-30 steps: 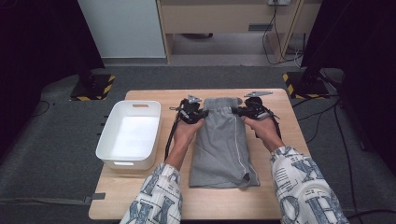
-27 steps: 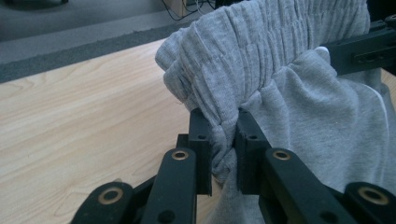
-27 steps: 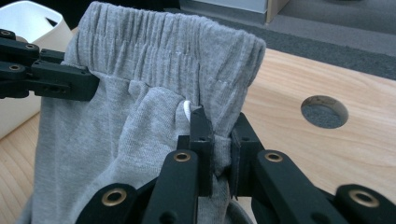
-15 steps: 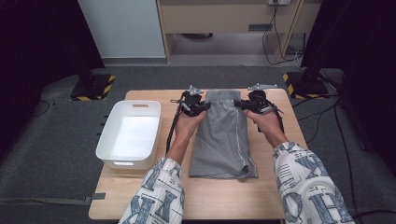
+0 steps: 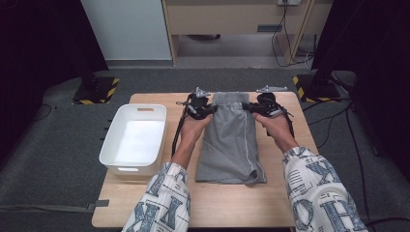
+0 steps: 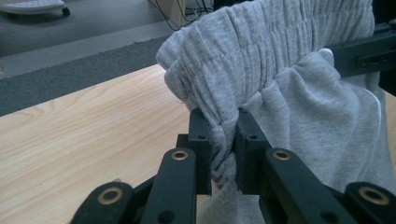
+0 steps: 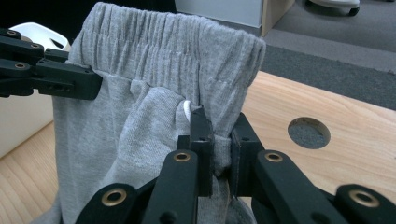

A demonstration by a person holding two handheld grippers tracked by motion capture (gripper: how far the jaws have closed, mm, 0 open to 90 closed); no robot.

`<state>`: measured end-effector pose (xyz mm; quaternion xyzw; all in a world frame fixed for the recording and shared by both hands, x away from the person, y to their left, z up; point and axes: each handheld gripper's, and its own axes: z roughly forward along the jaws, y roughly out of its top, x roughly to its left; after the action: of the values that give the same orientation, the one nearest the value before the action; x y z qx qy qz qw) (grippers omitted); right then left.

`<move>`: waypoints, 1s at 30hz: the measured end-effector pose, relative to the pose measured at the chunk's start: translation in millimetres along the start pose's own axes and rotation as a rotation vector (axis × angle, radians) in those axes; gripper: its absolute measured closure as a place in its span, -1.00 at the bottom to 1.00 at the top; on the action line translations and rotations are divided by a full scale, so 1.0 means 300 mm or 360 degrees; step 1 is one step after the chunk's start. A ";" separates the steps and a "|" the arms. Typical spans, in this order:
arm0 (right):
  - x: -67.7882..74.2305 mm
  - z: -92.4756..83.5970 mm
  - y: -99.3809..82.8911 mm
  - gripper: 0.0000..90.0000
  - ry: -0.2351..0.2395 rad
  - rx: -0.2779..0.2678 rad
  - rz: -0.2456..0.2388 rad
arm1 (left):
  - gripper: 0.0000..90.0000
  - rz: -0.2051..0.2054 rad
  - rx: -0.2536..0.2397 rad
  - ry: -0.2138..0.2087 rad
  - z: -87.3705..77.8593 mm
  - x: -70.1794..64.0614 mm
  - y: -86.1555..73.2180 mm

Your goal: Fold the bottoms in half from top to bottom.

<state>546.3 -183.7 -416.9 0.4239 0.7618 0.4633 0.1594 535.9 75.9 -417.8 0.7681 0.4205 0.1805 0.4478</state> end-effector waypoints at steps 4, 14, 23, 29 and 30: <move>0.003 -0.007 0.015 0.84 0.0006 -0.0021 0.0003 | 0.77 0.0004 -0.0018 0.0004 -0.011 0.001 0.013; 0.016 -0.029 -0.011 0.84 0.0018 -0.0018 -0.0019 | 0.77 0.0032 -0.0008 -0.0015 -0.027 -0.018 -0.015; 0.048 -0.055 -0.040 0.84 0.0052 -0.0033 -0.0053 | 0.77 0.0052 -0.0025 -0.0038 -0.058 -0.026 -0.048; 0.069 -0.076 -0.067 0.84 0.0079 -0.0037 -0.0083 | 0.77 0.0079 -0.0025 -0.0067 -0.079 -0.035 -0.079; 0.069 -0.076 -0.067 0.84 0.0079 -0.0037 -0.0083 | 0.77 0.0079 -0.0025 -0.0067 -0.079 -0.035 -0.079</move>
<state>509.3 -184.6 -418.8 0.3903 0.7709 0.4781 0.1575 502.9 85.9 -424.1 0.7785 0.3904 0.1787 0.4578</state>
